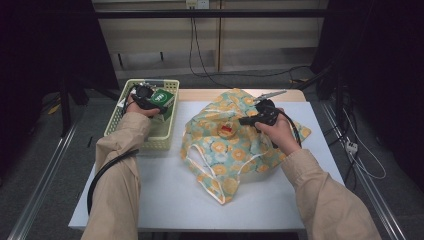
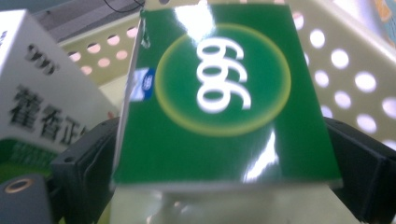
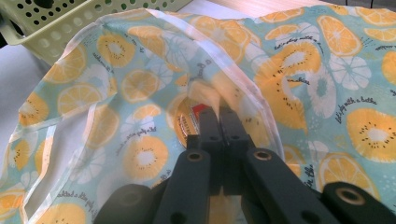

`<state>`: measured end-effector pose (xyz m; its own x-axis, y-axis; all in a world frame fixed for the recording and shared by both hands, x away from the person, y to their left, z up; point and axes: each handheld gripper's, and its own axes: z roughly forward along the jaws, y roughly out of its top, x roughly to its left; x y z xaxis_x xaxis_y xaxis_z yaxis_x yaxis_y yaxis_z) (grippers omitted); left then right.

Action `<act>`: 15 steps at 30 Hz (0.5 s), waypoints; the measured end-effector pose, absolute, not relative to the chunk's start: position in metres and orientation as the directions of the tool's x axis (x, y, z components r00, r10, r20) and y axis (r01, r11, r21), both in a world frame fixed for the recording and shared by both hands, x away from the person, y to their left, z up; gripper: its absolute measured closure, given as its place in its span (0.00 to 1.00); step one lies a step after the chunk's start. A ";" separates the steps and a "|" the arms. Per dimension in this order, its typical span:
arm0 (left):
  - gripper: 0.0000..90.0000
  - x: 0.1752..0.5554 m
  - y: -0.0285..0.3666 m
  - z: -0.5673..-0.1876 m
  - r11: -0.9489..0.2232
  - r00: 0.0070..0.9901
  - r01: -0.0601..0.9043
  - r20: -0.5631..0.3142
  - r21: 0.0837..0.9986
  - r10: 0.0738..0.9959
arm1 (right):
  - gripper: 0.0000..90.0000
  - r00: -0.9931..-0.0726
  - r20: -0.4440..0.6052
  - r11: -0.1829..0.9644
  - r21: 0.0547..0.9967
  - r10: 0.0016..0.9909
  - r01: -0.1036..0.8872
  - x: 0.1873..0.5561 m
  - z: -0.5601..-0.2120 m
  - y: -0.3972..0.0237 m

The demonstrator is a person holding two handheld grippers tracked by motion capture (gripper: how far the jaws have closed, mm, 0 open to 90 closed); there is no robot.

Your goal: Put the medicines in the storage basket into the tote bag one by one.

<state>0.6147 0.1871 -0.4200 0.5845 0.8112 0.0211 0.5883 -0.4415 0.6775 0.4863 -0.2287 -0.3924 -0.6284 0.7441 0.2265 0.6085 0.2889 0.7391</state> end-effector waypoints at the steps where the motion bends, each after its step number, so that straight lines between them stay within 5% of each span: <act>1: 0.12 0.615 0.186 -0.420 -0.449 0.579 0.584 0.041 0.676 0.814 | 1.00 -0.629 0.224 0.290 0.740 0.745 0.607 0.486 -0.392 -0.229; 15: 0.18 0.587 0.200 -0.384 -0.422 0.567 0.621 -0.008 0.660 0.823 | 1.00 -0.626 0.213 0.295 0.740 0.750 0.605 0.484 -0.391 -0.231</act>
<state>0.5875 0.2000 -0.3839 0.5674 0.8234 -0.0080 0.6213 -0.4217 0.6605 0.4844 -0.2311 -0.3911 -0.6258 0.7504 0.2127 0.6048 0.2947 0.7399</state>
